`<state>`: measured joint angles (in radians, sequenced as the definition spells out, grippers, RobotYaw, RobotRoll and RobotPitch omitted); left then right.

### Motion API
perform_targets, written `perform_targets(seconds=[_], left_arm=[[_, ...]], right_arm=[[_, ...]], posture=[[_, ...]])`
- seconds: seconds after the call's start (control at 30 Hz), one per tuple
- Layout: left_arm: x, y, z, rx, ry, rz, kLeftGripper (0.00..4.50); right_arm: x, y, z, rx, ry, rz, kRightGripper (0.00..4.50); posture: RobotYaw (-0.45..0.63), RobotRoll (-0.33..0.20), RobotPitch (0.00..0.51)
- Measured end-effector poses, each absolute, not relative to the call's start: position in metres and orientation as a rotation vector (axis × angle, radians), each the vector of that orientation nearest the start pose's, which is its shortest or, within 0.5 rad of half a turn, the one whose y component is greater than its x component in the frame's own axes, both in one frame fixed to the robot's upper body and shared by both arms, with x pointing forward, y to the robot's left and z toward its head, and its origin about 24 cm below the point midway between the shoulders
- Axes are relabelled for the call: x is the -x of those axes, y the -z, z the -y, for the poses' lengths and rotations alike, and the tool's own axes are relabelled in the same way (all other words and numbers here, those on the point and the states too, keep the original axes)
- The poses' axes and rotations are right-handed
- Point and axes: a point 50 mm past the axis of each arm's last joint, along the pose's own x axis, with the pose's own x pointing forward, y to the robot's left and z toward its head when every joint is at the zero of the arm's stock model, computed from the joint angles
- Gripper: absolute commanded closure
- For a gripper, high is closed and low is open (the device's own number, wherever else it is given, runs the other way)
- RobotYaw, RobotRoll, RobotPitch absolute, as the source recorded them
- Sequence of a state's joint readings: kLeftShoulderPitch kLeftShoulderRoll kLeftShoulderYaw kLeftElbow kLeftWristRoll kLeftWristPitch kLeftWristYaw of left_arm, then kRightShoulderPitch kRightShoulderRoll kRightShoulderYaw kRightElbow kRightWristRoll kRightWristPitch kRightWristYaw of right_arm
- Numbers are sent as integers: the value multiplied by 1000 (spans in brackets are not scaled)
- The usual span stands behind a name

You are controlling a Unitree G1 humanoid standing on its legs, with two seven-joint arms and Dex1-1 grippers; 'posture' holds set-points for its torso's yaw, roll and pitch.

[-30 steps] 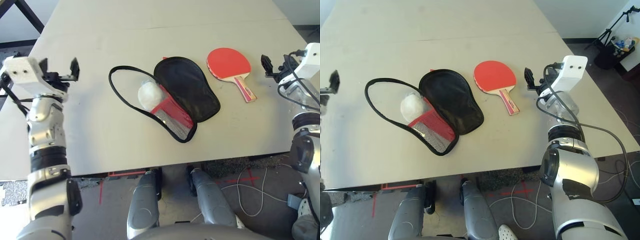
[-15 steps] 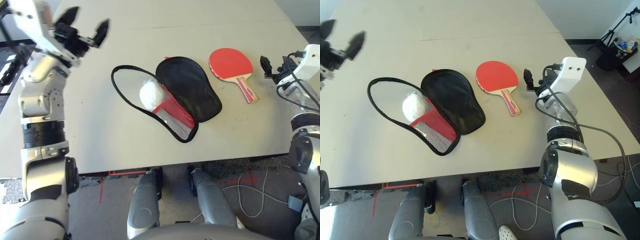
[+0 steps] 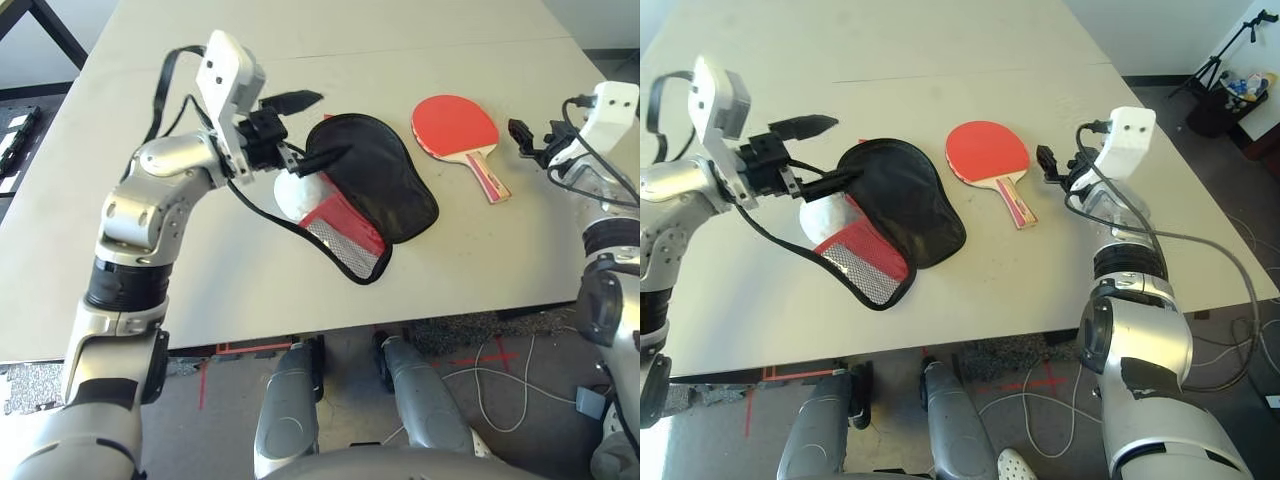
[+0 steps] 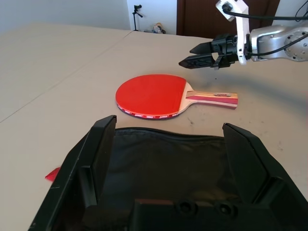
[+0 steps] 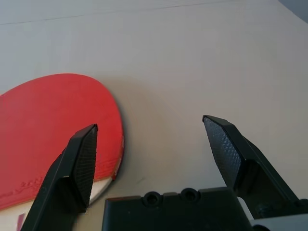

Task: Store the ping-pong paddle in its case and zip it.

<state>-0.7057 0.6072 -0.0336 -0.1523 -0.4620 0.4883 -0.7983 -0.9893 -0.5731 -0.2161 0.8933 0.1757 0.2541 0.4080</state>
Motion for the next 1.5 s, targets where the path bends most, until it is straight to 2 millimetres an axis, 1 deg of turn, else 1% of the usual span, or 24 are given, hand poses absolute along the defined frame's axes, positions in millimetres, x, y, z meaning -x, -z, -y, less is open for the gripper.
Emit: perform_targets(seconds=[0.07,0.13,0.3,0.4,0.53,0.63,0.8,0.93,1.03,1.13,1.37,1.43,1.5], left_arm=[[-305,-243,-149,-335,992,211,0],[-305,-240,-147,-341,995,206,0],[-306,-238,-144,-344,1002,212,0],[-306,-234,-142,-341,1013,203,0],[-307,-232,-143,-351,1005,194,0],[-308,-231,-142,-345,1007,195,0],[-308,-230,-140,-347,1005,195,0],[-308,-230,-140,-351,1002,197,0],[-308,-230,-140,-355,1000,199,0],[-308,-230,-140,-360,997,199,0],[-309,-230,-138,-362,999,207,0],[-309,-229,-138,-362,1000,207,0],[-310,-229,-137,-359,1002,205,0]], right_arm=[[-389,-206,270,73,-107,-109,17],[-387,-215,257,96,-130,-197,17],[-380,-224,239,104,-136,-381,17],[-377,-226,230,114,-133,-489,17],[-373,-224,223,114,-128,-602,17],[-374,-222,219,122,-133,-639,17],[-377,-207,214,149,-134,-705,17],[-381,-198,210,168,-142,-722,17],[-383,-196,211,176,-142,-711,17],[-384,-195,209,182,-147,-701,572],[-384,-194,209,192,-151,-699,2727],[-383,-193,209,194,-157,-697,3258],[-382,-192,209,198,-154,-697,3289]], posture=[[-61,0,236],[-61,0,236],[-69,0,236],[-67,0,235],[-59,0,231],[-52,0,229],[-41,0,225],[-38,0,224],[-40,0,219],[-41,0,217],[-51,0,218],[-53,0,220],[-56,0,222]])
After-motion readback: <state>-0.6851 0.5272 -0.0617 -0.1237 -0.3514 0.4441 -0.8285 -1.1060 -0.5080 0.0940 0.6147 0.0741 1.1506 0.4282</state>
